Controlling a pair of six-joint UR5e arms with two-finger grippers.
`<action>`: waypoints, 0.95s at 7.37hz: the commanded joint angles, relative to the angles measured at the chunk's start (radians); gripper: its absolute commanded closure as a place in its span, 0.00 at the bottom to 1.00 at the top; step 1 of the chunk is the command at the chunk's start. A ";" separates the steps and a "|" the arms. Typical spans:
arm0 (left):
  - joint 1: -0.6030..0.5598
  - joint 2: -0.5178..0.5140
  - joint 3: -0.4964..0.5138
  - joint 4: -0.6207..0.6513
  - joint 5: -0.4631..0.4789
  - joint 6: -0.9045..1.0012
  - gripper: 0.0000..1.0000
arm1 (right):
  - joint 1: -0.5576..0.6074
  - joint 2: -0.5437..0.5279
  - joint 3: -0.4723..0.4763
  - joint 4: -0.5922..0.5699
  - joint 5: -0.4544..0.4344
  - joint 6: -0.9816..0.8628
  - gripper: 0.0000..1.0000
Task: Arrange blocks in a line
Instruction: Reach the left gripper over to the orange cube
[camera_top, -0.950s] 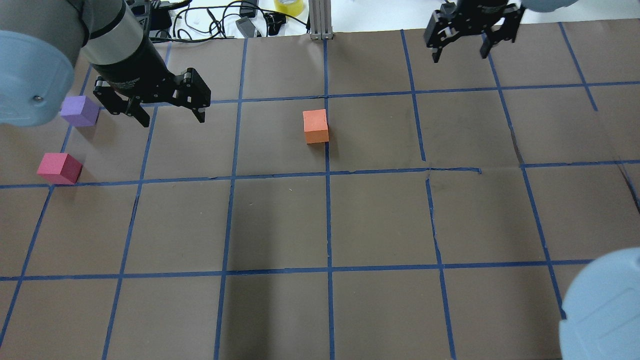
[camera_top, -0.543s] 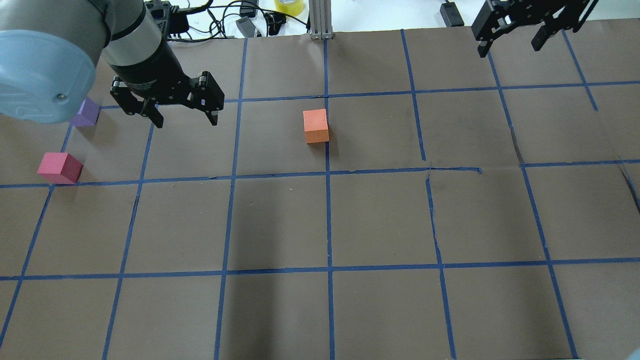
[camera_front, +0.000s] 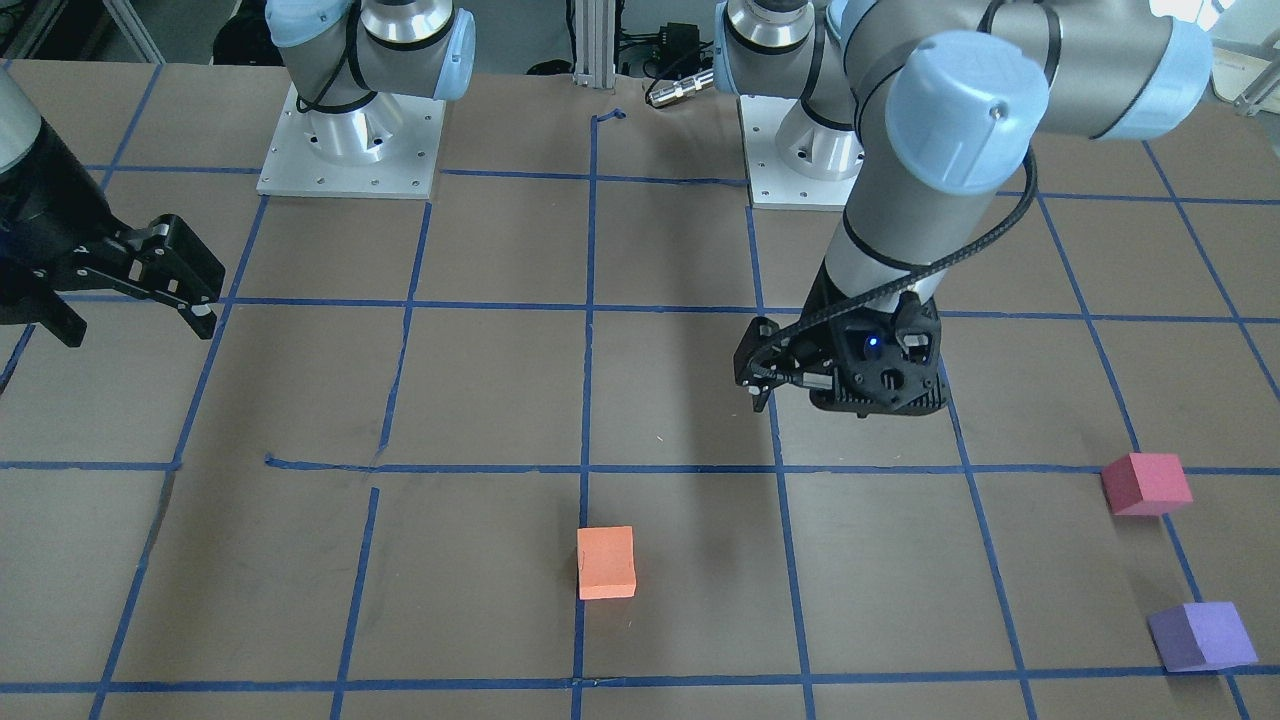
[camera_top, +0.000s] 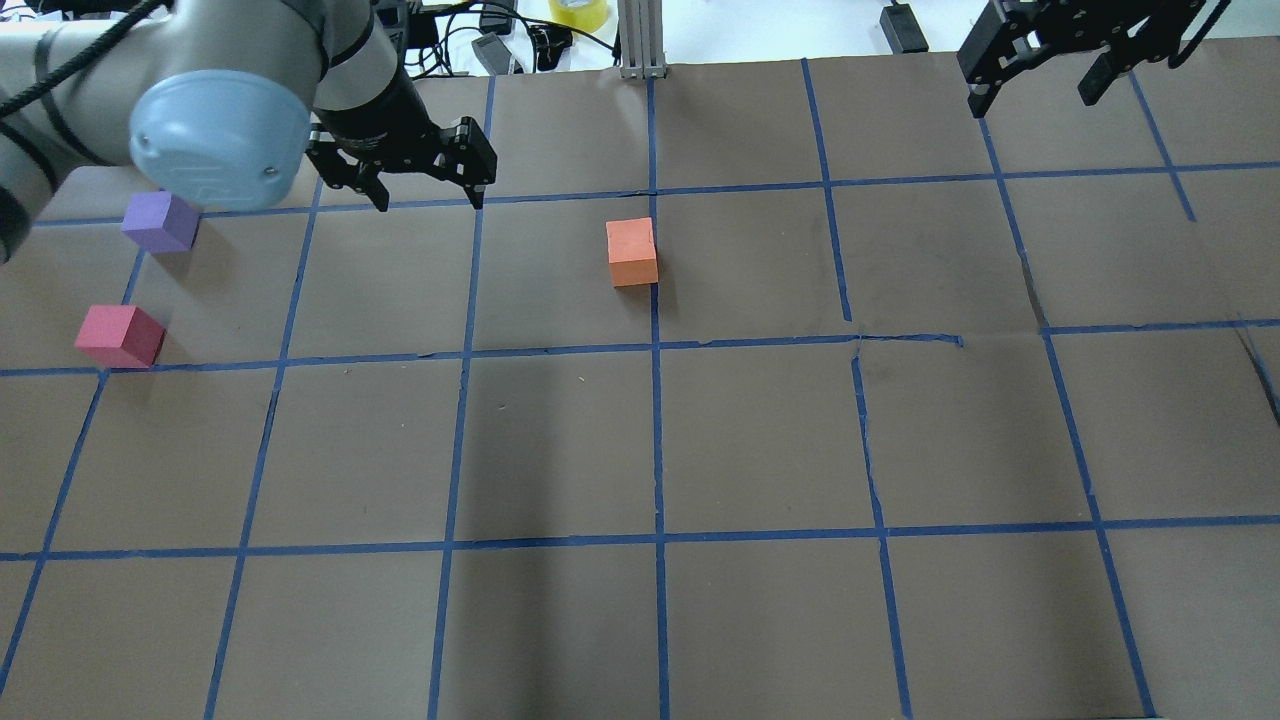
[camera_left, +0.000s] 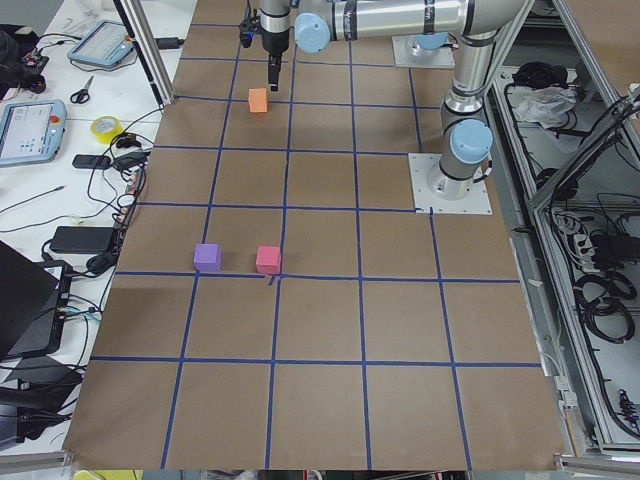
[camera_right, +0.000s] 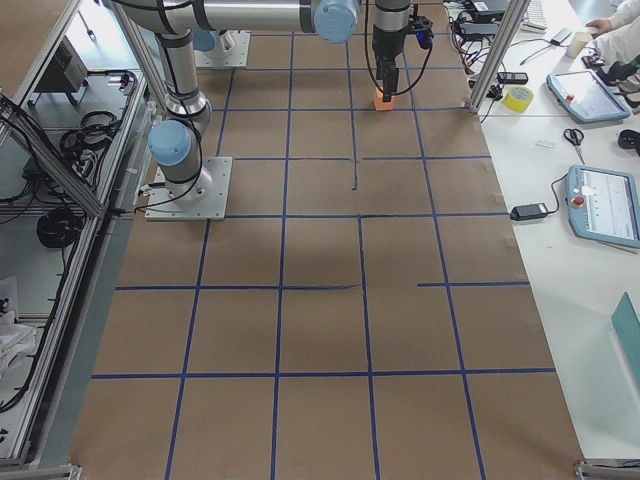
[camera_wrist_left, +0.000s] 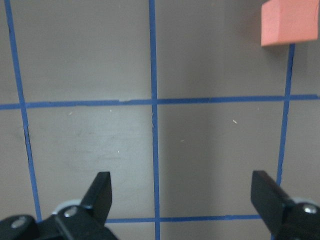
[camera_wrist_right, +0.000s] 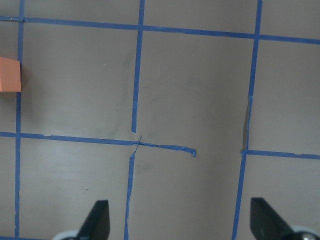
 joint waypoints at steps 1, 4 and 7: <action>-0.049 -0.196 0.057 0.178 -0.002 0.000 0.00 | -0.008 -0.007 0.012 0.007 0.019 -0.005 0.00; -0.148 -0.405 0.250 0.194 0.002 -0.130 0.00 | 0.003 -0.040 0.008 0.015 0.040 -0.005 0.00; -0.180 -0.479 0.307 0.174 0.002 -0.251 0.00 | 0.001 -0.038 0.011 0.016 0.040 -0.005 0.00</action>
